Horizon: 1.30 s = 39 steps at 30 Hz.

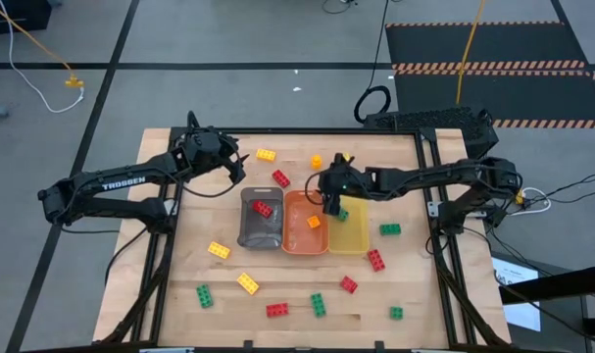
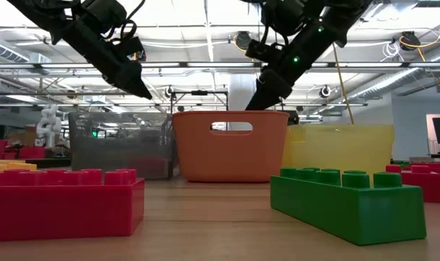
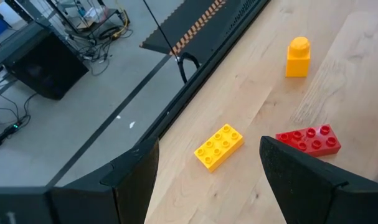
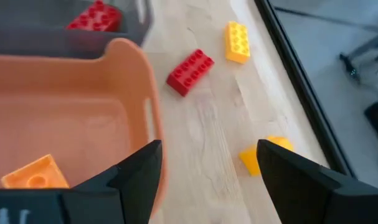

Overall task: Sort & place blocks by color
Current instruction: Put the yellow game piece into the yellow bin

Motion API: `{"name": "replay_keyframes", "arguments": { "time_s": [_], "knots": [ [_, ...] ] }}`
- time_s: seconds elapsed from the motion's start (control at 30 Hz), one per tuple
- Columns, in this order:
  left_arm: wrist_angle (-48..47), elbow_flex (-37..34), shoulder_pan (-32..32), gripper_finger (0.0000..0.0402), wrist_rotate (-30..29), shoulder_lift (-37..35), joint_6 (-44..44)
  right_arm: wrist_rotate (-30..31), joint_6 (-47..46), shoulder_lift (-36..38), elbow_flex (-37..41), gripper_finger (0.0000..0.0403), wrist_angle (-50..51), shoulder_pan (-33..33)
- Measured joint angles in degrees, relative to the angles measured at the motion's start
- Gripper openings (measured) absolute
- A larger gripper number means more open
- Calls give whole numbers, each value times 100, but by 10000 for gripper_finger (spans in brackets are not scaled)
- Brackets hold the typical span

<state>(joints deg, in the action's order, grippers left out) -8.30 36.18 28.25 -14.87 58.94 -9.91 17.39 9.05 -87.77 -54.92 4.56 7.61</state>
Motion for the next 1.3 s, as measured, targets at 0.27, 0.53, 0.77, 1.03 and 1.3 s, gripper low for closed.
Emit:
{"name": "replay_keyframes", "arguments": {
  "time_s": [0.27, 0.53, 0.77, 1.03, 1.3],
  "knots": [
    [0, 0, 0, 278, 0, 0, 2, -118, -58, 87, 0, 252, -14, 194],
    [-43, 0, -12, 278, 3, 0, 63, -416, -315, 207, 0, 251, 32, 784],
    [-63, 0, -26, 278, 4, 0, 109, -519, -735, 387, 2, 251, 762, 1442],
    [-61, 0, -109, 278, 4, 0, 232, -1238, -708, 51, 4, 251, -26, 2109],
    [35, 0, -140, 278, 4, 0, 275, -1596, -885, -428, 2, 251, -844, 2160]
  ]
}}
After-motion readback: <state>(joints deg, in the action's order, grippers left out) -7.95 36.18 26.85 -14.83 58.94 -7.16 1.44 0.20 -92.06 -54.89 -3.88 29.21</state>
